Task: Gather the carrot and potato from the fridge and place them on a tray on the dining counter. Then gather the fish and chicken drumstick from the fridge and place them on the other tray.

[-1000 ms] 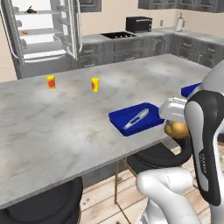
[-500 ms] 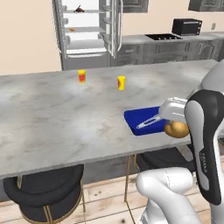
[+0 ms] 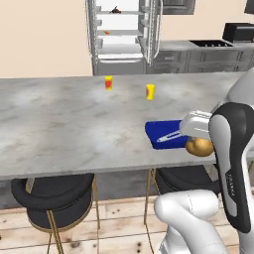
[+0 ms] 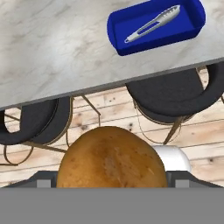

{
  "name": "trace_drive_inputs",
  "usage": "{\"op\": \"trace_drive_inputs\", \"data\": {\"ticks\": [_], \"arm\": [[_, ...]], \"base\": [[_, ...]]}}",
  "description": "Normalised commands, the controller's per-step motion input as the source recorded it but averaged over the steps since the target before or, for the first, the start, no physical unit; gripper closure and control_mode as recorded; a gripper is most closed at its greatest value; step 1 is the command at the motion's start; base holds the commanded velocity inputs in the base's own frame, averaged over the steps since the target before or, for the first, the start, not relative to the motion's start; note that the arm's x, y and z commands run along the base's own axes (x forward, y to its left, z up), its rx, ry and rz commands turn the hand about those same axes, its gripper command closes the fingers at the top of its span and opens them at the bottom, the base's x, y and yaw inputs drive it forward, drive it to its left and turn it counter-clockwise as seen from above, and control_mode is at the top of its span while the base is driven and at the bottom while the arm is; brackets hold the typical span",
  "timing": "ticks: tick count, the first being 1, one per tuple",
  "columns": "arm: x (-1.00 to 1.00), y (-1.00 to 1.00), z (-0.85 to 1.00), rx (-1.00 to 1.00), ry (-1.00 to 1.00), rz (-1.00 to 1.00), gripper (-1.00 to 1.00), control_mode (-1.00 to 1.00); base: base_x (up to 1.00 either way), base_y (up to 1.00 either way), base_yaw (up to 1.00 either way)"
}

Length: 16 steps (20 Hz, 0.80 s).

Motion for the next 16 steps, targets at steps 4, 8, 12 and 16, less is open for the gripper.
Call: {"op": "trace_drive_inputs", "data": {"ticks": [4, 8, 12, 16], "arm": [[0.0, 0.0, 0.0, 0.0, 0.0, 0.0, 1.0, 1.0], [0.0, 0.0, 0.0, 0.0, 0.0, 0.0, 1.0, 1.0], [0.0, 0.0, 0.0, 0.0, 0.0, 0.0, 1.0, 1.0], [0.0, 0.0, 0.0, 0.0, 0.0, 0.0, 1.0, 1.0]], "base": [[-0.27, -0.59, 0.03], [0.29, -0.58, 0.08], [0.55, -0.65, 0.06], [0.41, -0.13, 0.0]]}}
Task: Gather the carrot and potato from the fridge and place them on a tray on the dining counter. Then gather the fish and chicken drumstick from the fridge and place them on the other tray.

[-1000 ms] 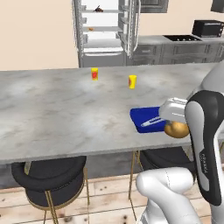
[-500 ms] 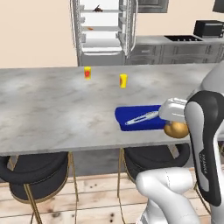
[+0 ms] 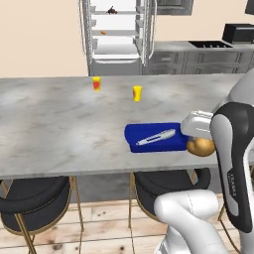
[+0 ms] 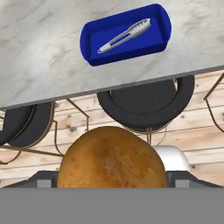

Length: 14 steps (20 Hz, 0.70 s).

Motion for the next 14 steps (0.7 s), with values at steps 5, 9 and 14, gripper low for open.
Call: {"op": "trace_drive_inputs", "data": {"ticks": [5, 9, 14], "arm": [[0.35, -0.14, 0.0, 0.0, 0.0, 0.01, 1.0, -1.0], [1.0, -0.43, 0.0, 0.0, -0.01, 0.03, 1.0, -1.0], [0.91, -0.31, -0.02, 0.0, -0.01, 0.01, 1.0, -1.0]], "base": [[0.13, -0.03, 0.0], [0.0, 0.0, 0.0], [0.0, 0.0, 0.0]]}}
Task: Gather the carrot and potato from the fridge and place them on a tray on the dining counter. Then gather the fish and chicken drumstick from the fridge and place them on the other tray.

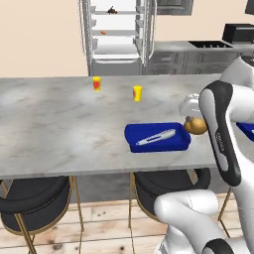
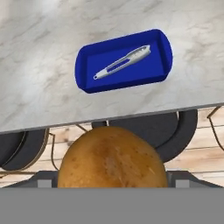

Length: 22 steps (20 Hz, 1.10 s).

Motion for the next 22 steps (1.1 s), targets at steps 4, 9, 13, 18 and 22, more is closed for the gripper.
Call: {"op": "trace_drive_inputs", "data": {"ticks": [4, 9, 13, 18, 22], "arm": [[0.97, -0.01, -0.23, -0.05, 0.0, 0.0, 1.0, -1.0], [0.79, 0.11, -0.36, -0.13, 0.01, -0.04, 1.0, -1.0], [0.58, 0.08, -0.38, -0.08, 0.01, -0.04, 1.0, -1.0], [0.4, 0.02, -0.59, -0.02, 0.0, 0.0, 1.0, -1.0], [0.4, 0.09, -0.48, -0.03, 0.0, 0.0, 1.0, -1.0]], "base": [[0.0, 0.0, 0.0], [0.0, 0.0, 0.0], [0.0, 0.0, 0.0], [0.0, 0.0, 0.0], [0.0, 0.0, 0.0]]}}
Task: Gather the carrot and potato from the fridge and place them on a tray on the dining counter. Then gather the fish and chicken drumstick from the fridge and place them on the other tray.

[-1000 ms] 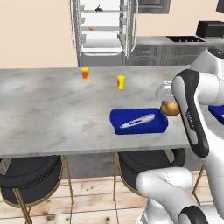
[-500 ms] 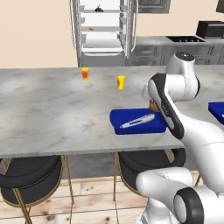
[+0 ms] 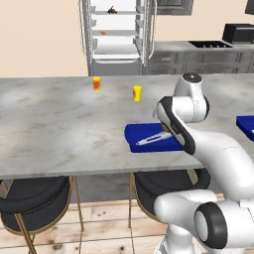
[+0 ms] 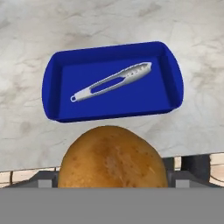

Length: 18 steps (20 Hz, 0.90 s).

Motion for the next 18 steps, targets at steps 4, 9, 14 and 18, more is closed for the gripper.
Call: {"op": "trace_drive_inputs", "data": {"ticks": [4, 9, 14, 18], "arm": [[0.52, 0.07, -0.44, -0.02, 0.0, 0.0, 1.0, -1.0], [0.53, 0.09, -0.29, 0.0, 0.0, 0.0, 1.0, -1.0], [0.48, 0.06, -0.25, 0.0, -0.02, 0.0, 1.0, -1.0], [0.44, 0.09, -0.3, -0.01, 0.0, 0.0, 1.0, -1.0]], "base": [[0.0, 0.0, 0.0], [0.0, 0.0, 0.0], [0.0, 0.0, 0.0], [0.0, 0.0, 0.0]]}}
